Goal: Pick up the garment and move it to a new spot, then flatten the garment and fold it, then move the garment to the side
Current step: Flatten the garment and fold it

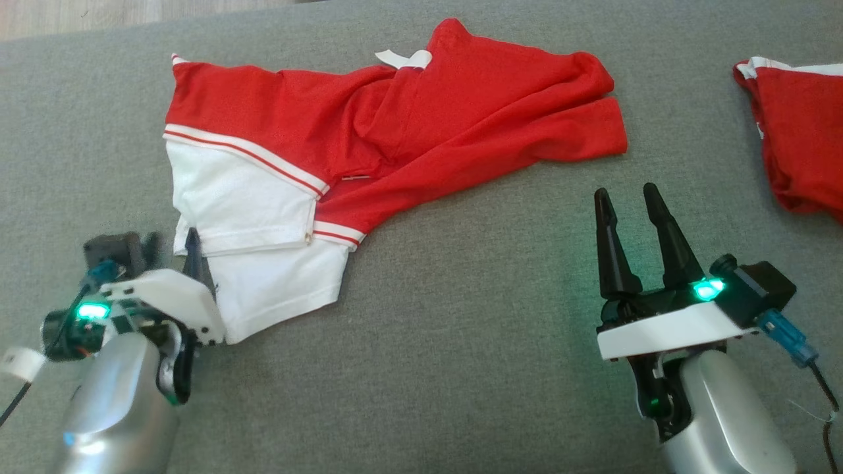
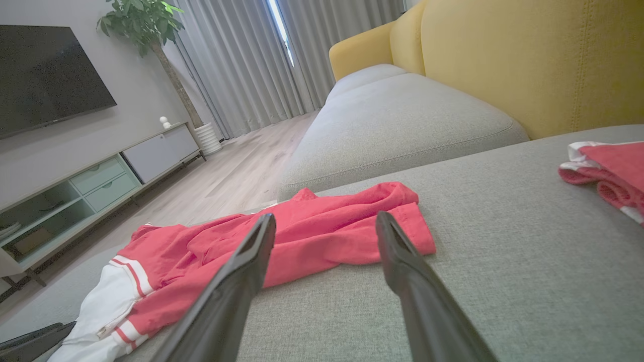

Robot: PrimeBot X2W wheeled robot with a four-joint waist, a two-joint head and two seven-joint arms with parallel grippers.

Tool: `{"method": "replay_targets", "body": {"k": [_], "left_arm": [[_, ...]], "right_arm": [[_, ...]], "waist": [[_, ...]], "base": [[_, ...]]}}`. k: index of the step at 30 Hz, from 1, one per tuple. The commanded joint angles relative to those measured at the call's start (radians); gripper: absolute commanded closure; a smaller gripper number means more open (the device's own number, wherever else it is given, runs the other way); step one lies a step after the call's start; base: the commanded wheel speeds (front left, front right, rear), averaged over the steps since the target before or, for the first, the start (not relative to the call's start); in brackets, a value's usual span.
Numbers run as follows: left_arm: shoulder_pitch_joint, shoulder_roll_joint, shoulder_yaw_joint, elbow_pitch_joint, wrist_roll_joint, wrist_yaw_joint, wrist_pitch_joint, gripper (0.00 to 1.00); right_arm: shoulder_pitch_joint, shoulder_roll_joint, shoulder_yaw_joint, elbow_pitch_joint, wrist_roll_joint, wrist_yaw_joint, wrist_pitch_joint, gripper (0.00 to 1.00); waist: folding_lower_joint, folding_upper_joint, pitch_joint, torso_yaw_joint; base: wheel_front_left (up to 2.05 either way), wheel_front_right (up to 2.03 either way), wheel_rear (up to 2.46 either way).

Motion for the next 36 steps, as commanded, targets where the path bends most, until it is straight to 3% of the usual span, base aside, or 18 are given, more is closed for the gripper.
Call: {"method": "replay_targets", "body": {"k": [1, 7, 12, 21, 29, 36], "left_arm": [[0.017, 0.020, 0.003, -0.001, -0.003, -0.012, 0.022, 1.00], [0.021, 0.028, 0.000, -0.030, -0.016, -0.015, 0.041, 1.00], [0.023, 0.034, 0.020, -0.079, -0.031, -0.012, -0.010, 1.00], [-0.021, 0.027, 0.107, -0.287, -0.123, -0.029, -0.103, 1.00], [-0.228, 0.056, 0.161, -0.438, -0.179, 0.008, 0.009, 1.00], [-0.536, 0.132, 0.183, -0.306, -0.182, 0.040, 0.140, 1.00]], "right_arm": [[-0.031, 0.002, 0.024, -0.033, 0.006, -0.001, -0.011, 0.00], [-0.035, 0.002, 0.026, -0.031, 0.010, -0.001, -0.011, 0.00], [-0.033, 0.002, 0.028, -0.026, 0.015, -0.001, -0.011, 0.00], [-0.029, 0.002, 0.038, -0.024, 0.021, -0.001, -0.011, 0.00], [-0.057, 0.002, 0.049, -0.048, 0.031, -0.001, -0.011, 0.00], [-0.108, 0.002, 0.086, -0.087, 0.048, -0.001, -0.011, 0.00]], "waist": [[0.0000, 0.0000, 0.000, 0.000], [0.0000, 0.0000, -0.005, -0.003], [0.0000, 0.0000, -0.021, -0.004], [0.0000, 0.0000, -0.042, -0.016], [0.0000, 0.0000, 0.031, -0.063], [0.0000, 0.0000, 0.144, -0.136]], "base": [[0.00, 0.00, 0.00], [0.00, 0.00, 0.00], [0.00, 0.00, 0.00], [0.00, 0.00, 0.00], [0.00, 0.00, 0.00], [0.00, 0.00, 0.00]]}}
